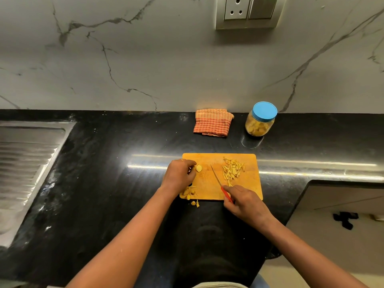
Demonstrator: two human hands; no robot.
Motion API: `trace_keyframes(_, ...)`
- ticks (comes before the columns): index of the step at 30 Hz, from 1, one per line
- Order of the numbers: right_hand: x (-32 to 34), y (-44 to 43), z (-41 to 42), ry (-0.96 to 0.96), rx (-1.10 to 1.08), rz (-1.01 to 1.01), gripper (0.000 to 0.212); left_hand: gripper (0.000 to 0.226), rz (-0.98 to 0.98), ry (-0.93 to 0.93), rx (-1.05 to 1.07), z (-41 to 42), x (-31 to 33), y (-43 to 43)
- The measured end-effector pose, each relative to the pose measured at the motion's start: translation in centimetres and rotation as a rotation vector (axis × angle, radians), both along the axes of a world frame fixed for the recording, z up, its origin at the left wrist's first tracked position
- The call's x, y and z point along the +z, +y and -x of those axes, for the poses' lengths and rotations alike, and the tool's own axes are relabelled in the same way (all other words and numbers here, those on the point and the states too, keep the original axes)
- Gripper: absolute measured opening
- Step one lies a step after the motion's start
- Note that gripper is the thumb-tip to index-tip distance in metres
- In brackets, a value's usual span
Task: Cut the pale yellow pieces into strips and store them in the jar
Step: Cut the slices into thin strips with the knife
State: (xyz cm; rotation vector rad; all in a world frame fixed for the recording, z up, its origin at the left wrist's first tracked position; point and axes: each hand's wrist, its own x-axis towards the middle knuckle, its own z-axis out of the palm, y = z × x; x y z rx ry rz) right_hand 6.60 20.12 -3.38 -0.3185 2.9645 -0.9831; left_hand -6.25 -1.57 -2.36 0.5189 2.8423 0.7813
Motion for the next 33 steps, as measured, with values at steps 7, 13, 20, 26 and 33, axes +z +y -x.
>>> trace_keyframes(7,-0.2,-0.1,-0.1,-0.013,-0.02,0.003,0.042,0.027,-0.094,-0.241,-0.006,-1.0,0.2,0.6)
trace_keyframes(13,-0.4,0.0,-0.2,-0.019,-0.032,0.0,0.043,0.035,-0.185,-0.17,0.136,-1.2,0.3,0.5)
trace_keyframes(20,-0.3,-0.3,-0.6,-0.023,-0.034,0.021,0.044,0.044,-0.03,-0.202,0.075,-2.5,-0.2,1.1)
trace_keyframes(26,-0.3,-0.3,-0.8,-0.016,-0.054,0.02,0.042,0.031,-0.071,-0.198,0.13,-2.3,-0.3,1.0)
trace_keyframes(33,0.0,0.1,-1.4,-0.019,-0.091,0.012,0.041,0.023,-0.206,-0.144,0.087,-2.4,0.4,3.6)
